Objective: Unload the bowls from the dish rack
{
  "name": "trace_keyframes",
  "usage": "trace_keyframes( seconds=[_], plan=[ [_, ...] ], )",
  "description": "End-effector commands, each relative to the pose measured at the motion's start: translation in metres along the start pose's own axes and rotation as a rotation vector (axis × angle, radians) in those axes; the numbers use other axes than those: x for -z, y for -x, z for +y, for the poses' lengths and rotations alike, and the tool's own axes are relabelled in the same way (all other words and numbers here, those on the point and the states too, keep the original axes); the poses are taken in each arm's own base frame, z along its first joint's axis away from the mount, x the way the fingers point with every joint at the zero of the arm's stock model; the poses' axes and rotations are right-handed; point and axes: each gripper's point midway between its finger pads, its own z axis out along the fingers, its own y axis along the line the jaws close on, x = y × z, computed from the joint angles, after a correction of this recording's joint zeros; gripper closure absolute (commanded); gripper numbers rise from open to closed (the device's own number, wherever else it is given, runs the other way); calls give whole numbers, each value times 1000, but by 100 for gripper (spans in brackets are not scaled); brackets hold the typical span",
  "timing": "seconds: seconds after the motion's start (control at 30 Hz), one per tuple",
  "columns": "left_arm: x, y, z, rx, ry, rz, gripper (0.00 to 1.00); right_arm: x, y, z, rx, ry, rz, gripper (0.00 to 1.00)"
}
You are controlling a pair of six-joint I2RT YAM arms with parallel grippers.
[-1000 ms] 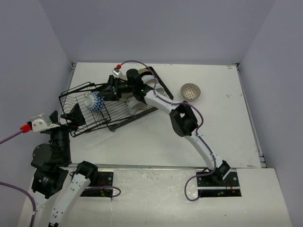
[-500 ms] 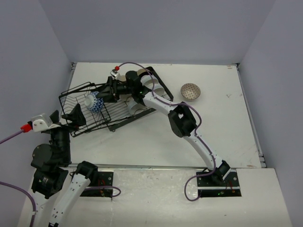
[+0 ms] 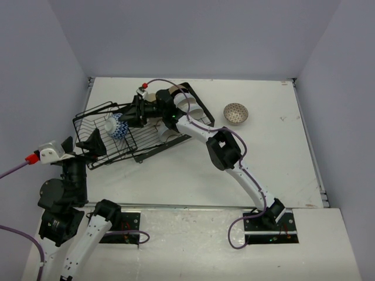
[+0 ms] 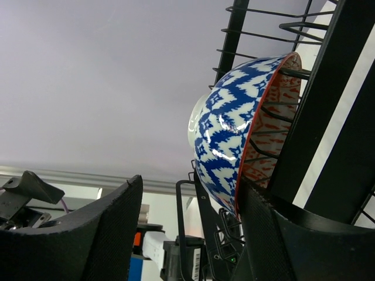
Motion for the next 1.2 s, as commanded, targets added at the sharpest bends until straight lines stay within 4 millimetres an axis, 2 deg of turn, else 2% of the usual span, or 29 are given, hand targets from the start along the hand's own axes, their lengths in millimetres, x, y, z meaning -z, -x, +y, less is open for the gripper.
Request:
trace_keyframes(
  seconds=[0.0,0.07,0.37,0.43,0.73,0.8,0.87,1.0,1.07,1.17],
  plan=[
    [2,15,-3,13,-20,-47,0,-9,-11,21,33,55,35,36],
    [2,14,-3,13,-20,-46,0,-10,-11,18,23,56,35,37],
    [2,14,-2,10,-16,-47,0,-11,-16,21,15,84,43,56],
    [2,12,-2,8,-15,-46,0,-11,-17,28,24,98,40,60],
    [1,10,-2,6,-16,-45,0,-15,-20,35,35,132,32,67],
    [1,9,-2,5,-16,-43,0,-18,-23,37,31,139,36,72],
    [1,9,-1,5,-16,-43,0,-19,-23,39,35,144,33,73],
    [2,9,0,7,-13,-46,0,-23,-27,35,25,139,33,75],
    [2,8,0,7,-12,-47,0,-24,-28,33,23,138,33,81],
    [3,7,1,5,-8,-47,0,-26,-31,34,23,150,35,99]
  ],
)
